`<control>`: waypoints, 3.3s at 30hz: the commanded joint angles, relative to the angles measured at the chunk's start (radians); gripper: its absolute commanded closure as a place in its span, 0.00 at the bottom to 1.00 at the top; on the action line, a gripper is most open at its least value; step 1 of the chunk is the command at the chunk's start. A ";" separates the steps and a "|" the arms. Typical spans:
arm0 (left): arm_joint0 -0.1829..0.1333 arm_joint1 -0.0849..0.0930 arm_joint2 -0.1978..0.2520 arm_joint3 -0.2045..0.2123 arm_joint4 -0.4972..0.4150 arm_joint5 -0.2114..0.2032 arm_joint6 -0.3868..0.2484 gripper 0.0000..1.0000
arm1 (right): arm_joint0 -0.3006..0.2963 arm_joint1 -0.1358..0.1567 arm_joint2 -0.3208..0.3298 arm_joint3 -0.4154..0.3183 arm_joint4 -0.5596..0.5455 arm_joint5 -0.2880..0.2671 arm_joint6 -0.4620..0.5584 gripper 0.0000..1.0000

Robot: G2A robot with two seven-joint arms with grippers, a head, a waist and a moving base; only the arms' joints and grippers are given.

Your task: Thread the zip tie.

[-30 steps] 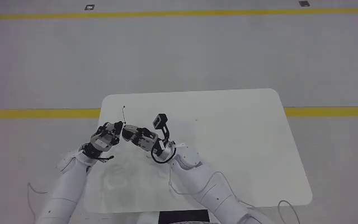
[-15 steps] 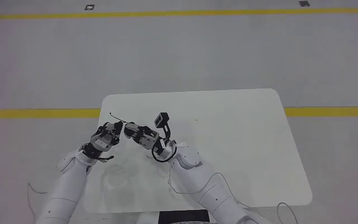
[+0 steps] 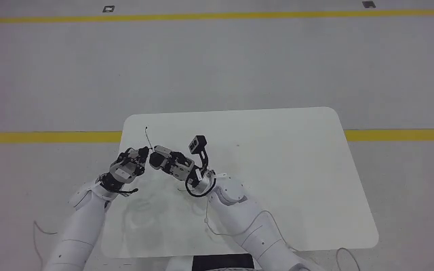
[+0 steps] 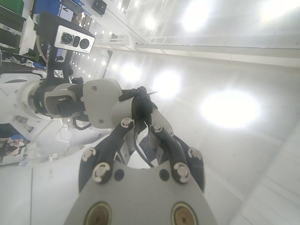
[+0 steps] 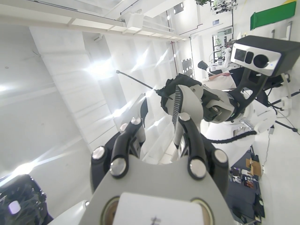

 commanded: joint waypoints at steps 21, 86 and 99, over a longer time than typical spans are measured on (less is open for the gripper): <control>0.000 0.000 0.000 0.000 0.000 0.000 0.000 1.00 | 0.022 -0.012 -0.002 0.041 0.034 0.000 -0.014 1.00; 0.000 0.000 0.000 0.000 0.000 0.000 0.000 1.00 | -0.028 0.024 0.052 0.031 -0.205 0.000 -0.127 0.00; 0.000 0.000 0.000 0.000 0.000 0.000 0.000 1.00 | -0.010 0.015 0.030 0.071 -0.024 0.000 0.028 0.08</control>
